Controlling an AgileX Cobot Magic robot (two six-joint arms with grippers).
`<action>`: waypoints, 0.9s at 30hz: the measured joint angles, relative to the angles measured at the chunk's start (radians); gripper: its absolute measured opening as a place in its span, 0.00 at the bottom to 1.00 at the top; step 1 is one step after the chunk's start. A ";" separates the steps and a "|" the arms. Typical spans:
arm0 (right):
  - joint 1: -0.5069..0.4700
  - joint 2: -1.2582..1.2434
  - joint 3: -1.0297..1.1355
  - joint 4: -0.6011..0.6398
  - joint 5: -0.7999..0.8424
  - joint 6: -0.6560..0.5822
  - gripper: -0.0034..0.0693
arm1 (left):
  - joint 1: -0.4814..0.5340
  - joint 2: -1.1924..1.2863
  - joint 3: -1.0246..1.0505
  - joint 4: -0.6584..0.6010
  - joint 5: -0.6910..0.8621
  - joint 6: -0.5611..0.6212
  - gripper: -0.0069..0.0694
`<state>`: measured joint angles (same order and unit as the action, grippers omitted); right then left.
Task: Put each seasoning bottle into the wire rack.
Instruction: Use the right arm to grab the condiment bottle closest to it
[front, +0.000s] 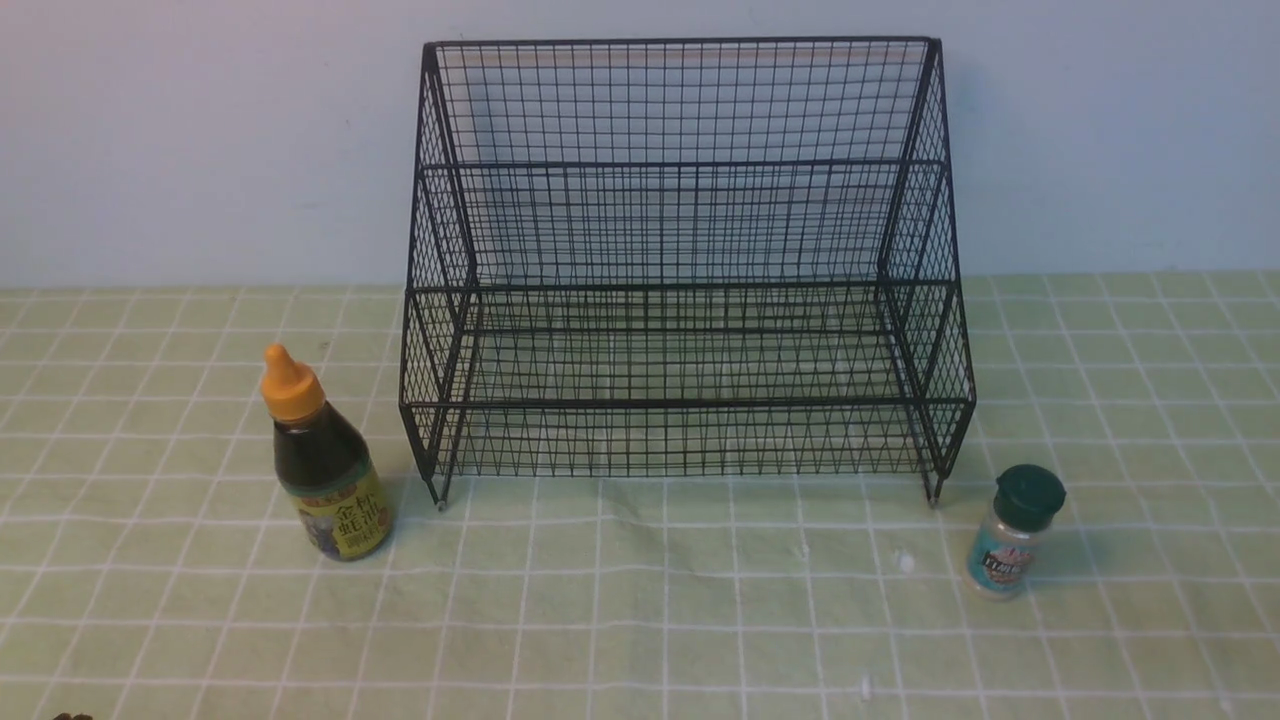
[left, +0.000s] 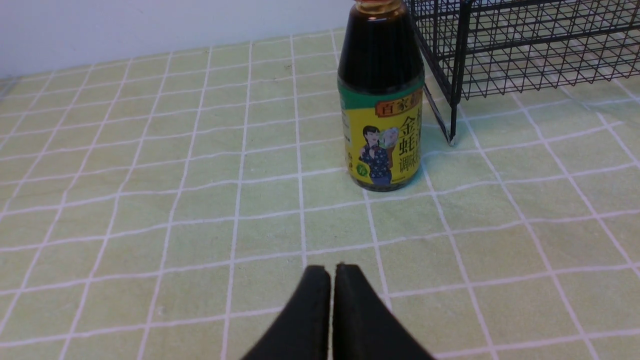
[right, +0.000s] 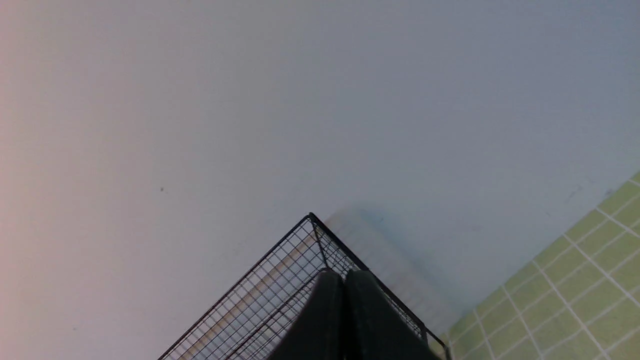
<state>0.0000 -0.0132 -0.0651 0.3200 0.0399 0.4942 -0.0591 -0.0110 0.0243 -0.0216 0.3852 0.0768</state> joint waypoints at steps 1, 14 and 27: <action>0.000 0.011 -0.079 -0.057 0.072 -0.009 0.03 | 0.000 0.000 0.000 0.000 0.000 0.000 0.08; 0.000 0.832 -0.799 -0.108 1.041 -0.469 0.03 | 0.000 0.000 0.000 0.000 0.000 0.000 0.08; 0.166 1.363 -1.022 -0.174 1.065 -0.551 0.14 | 0.000 0.000 0.000 0.000 0.000 0.000 0.08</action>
<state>0.1657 1.3502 -1.0874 0.1463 1.1052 -0.0570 -0.0591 -0.0110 0.0243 -0.0216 0.3852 0.0768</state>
